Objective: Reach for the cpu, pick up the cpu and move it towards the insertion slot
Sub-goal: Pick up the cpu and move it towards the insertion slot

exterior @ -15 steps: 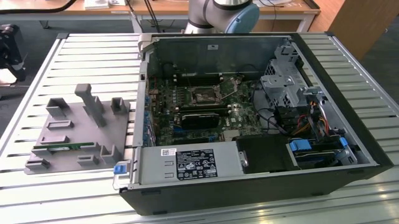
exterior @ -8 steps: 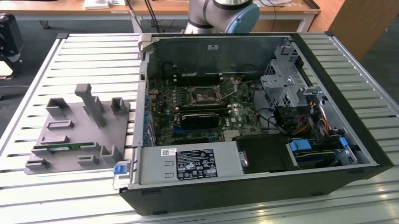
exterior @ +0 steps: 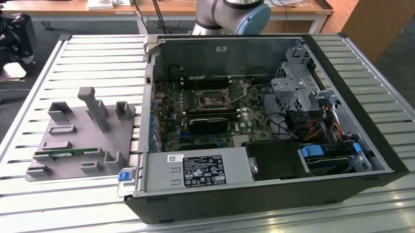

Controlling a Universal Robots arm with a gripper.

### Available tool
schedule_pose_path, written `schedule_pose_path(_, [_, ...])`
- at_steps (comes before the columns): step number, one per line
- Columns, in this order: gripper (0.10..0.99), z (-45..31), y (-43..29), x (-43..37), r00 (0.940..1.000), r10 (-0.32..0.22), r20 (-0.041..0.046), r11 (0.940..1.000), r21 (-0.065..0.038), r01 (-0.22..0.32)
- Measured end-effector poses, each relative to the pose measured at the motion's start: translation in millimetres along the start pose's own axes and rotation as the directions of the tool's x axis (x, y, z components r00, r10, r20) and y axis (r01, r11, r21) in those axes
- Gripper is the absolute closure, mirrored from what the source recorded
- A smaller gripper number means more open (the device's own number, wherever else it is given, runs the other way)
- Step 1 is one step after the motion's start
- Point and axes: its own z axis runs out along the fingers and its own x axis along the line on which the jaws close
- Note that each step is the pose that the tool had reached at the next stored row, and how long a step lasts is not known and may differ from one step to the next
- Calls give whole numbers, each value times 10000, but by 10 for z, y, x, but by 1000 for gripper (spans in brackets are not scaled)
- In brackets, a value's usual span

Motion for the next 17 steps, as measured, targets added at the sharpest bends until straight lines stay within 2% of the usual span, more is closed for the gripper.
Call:
schedule_pose_path(9, [541, 14, 7, -316, 10000, 10, 1, 10000, 0, -10])
schedule_pose_path(17, [541, 39, 21, -651, 10000, 14, 1, 10000, 0, -14])
